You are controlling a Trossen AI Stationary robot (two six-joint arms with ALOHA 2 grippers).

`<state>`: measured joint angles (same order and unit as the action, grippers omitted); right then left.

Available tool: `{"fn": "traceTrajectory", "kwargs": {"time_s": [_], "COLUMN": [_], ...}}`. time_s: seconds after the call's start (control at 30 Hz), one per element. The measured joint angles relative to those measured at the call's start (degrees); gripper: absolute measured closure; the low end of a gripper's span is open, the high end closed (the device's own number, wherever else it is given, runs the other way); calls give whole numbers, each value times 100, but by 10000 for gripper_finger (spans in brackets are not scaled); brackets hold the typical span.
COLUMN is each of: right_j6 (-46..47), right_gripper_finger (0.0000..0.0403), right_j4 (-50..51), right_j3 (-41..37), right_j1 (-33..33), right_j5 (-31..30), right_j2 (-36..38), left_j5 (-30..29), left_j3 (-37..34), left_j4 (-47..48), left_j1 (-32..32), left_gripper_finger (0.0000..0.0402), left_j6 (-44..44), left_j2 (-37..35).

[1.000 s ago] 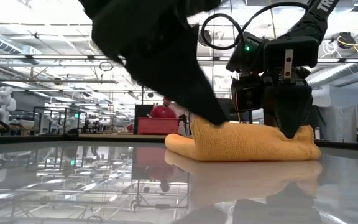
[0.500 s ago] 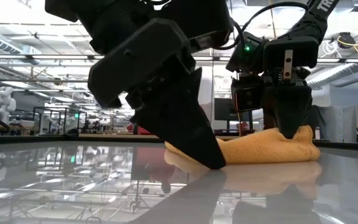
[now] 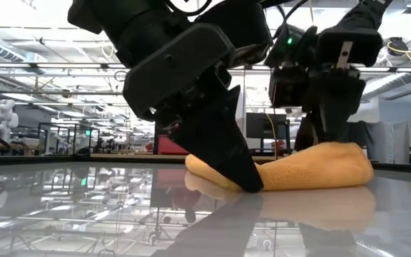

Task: Roll towel
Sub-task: Roll the orange microfiber cloth

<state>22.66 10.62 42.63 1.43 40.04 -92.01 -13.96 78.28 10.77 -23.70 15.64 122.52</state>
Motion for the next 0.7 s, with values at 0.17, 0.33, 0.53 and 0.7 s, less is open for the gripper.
{"fn": "traceTrajectory", "kwargs": {"time_s": [0.17,0.33,0.53,0.7], "right_j6": [-804,-1666,-2375,-2569], "right_gripper_finger": [211,196,203,204], "right_j4": [624,621,285,83], "right_j3": [0,0,0,2], "right_j1": [-33,-595,-1561,-2113], "right_j5": [-631,-1262,-2586,-3486], "right_j2": [619,1136,1125,854], "left_j5": [1,24,44,143], "left_j3": [0,0,-2,-3], "left_j4": [69,136,157,170], "left_j1": [5,6,4,4], "left_gripper_finger": [381,383,375,388], "left_j6": [1,2,0,0], "left_j2": [0,0,4,4]}}
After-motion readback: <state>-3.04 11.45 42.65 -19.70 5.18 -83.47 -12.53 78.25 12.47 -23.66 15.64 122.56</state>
